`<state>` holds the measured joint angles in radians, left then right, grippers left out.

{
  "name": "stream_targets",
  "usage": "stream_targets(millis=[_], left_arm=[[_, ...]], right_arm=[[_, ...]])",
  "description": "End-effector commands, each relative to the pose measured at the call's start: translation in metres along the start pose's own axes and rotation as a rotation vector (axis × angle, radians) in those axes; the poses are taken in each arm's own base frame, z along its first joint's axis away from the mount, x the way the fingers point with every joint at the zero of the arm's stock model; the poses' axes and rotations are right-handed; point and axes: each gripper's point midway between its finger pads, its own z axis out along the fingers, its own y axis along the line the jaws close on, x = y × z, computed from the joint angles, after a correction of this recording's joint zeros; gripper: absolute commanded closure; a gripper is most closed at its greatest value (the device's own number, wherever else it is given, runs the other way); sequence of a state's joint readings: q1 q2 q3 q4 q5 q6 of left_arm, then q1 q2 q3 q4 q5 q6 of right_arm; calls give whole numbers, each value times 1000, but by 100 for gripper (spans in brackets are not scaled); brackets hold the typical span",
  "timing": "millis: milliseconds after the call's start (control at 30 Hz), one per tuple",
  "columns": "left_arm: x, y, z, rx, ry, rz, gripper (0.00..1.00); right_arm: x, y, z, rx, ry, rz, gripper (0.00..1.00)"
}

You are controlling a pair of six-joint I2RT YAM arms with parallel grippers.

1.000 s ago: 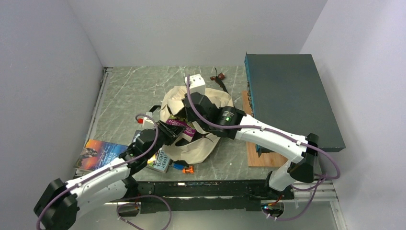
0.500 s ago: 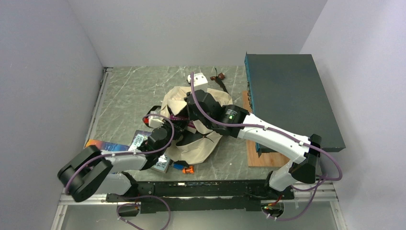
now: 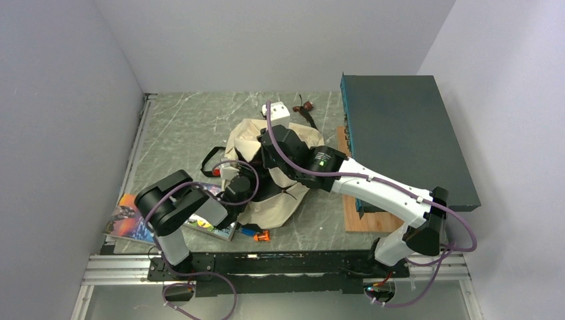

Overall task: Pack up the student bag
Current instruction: Place the book in the student bag.

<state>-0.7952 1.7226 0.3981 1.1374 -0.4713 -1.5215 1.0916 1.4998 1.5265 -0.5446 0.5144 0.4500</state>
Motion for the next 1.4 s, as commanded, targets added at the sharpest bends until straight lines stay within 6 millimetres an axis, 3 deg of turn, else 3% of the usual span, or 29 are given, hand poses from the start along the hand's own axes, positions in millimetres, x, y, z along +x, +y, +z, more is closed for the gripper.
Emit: stream_targets(millis=[0,267,367,433,600,633,800,900,1100,1367], left_arm=[[0,-44,14,165,-29,-171,100],[14,-25,27,92,9,-206,100],[21,-8,34,-1,52,-220,98],[25,-1,35,-60,94,-235,81],[24,6,24,-173,149,-175,9],[25,6,21,-191,168,-171,1],[31,-1,4,-229,262,-133,0],[34,7,-10,-309,303,-111,0],[28,1,-30,-358,334,-3,0],[28,-40,-42,-249,439,259,0]], right_arm=[[-43,9,-12,-45,-125,79,100],[-39,5,-12,-32,-124,77,100],[-37,2,-11,-20,-118,69,100],[-34,-2,-8,2,-110,51,100],[-32,-16,-7,53,-109,31,100],[-34,-17,-8,50,-114,32,100],[-39,-27,-10,74,-125,27,100],[-41,-30,-11,74,-130,39,100],[-37,-37,-11,92,-128,34,100],[-23,-56,-8,172,-106,-35,100]])
